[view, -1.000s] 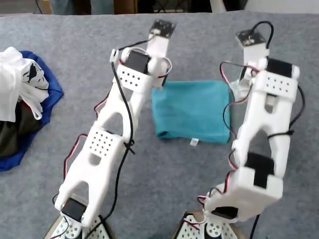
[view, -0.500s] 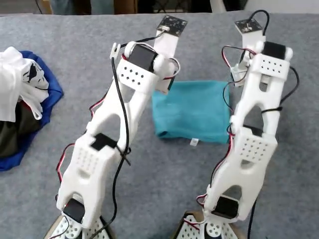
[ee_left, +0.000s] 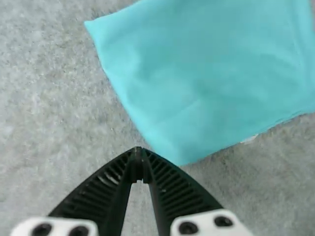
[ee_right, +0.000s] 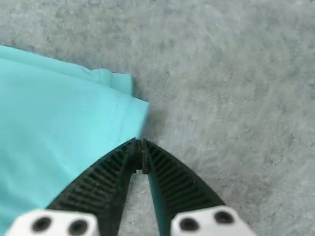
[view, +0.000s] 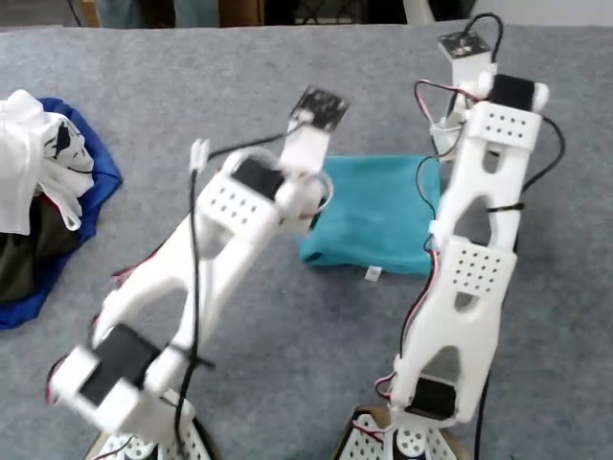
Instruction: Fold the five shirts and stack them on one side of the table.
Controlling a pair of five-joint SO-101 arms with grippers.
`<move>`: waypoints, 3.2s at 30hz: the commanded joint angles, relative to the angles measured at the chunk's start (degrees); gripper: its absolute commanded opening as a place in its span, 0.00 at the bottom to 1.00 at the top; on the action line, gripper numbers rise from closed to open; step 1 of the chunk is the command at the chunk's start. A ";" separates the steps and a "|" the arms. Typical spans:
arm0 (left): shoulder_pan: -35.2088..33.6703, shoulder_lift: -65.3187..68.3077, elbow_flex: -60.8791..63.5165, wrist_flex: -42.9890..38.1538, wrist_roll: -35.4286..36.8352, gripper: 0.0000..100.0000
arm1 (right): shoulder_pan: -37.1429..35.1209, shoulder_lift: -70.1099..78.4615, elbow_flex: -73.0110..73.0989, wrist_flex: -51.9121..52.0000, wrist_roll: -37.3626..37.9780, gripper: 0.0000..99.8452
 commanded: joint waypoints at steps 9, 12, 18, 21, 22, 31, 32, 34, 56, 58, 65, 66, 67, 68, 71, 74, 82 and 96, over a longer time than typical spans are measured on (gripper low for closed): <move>0.48 7.03 4.70 -13.19 0.62 0.03 | -1.32 -1.19 10.15 -11.69 -0.44 0.01; 2.15 11.08 3.47 -12.92 0.62 0.03 | -0.44 -1.19 14.90 -16.79 -0.44 0.01; 5.49 12.31 7.16 -13.45 0.62 0.03 | -0.26 -1.19 19.65 -21.54 -0.18 0.01; 4.18 12.66 8.66 -13.45 0.53 0.03 | -0.26 -1.19 19.74 -22.24 -0.18 0.01; 3.12 12.66 9.27 -13.71 0.44 0.03 | -0.26 -1.19 19.56 -22.24 -0.18 0.01; 3.03 12.04 9.63 -14.86 0.35 0.03 | -0.26 2.24 16.31 -21.54 -0.18 0.01; 3.21 11.96 8.92 -14.68 0.53 0.03 | -0.18 2.59 15.08 -20.48 -0.18 0.01; 2.59 10.37 6.29 -12.40 0.62 0.03 | -0.18 2.59 10.86 -17.58 -0.18 0.01; 6.11 15.91 7.34 -11.34 3.96 0.03 | 0.44 16.22 -3.65 -13.80 -0.44 0.01; 6.37 16.79 5.67 -10.11 3.96 0.03 | 0.70 16.66 -5.05 -13.98 -0.44 0.01; 3.65 16.79 4.35 -6.86 3.87 0.03 | 0.26 17.27 -5.67 -13.54 -0.26 0.01; 2.86 16.70 4.00 -6.77 3.87 0.03 | 0.18 17.27 -5.67 -13.54 -0.26 0.01; 2.07 16.18 3.03 -6.24 3.78 0.03 | -0.09 17.27 -5.67 -13.54 -0.26 0.01; 1.27 15.03 1.89 -4.66 3.78 0.03 | -0.09 17.27 -5.67 -13.54 -0.26 0.01; 0.22 10.55 -0.84 -1.67 2.20 0.03 | 0.26 17.27 -5.67 -13.36 -0.26 0.01; 0.66 5.54 -2.51 -1.49 2.20 0.03 | 0.35 17.45 -5.76 -12.84 -0.09 0.01; 5.76 11.08 -1.71 -6.33 4.75 0.03 | 0.35 17.54 -5.76 -12.84 -0.18 0.01; 4.35 24.18 -4.62 -1.14 5.80 0.03 | 0.26 17.63 -5.67 -13.01 -0.09 0.01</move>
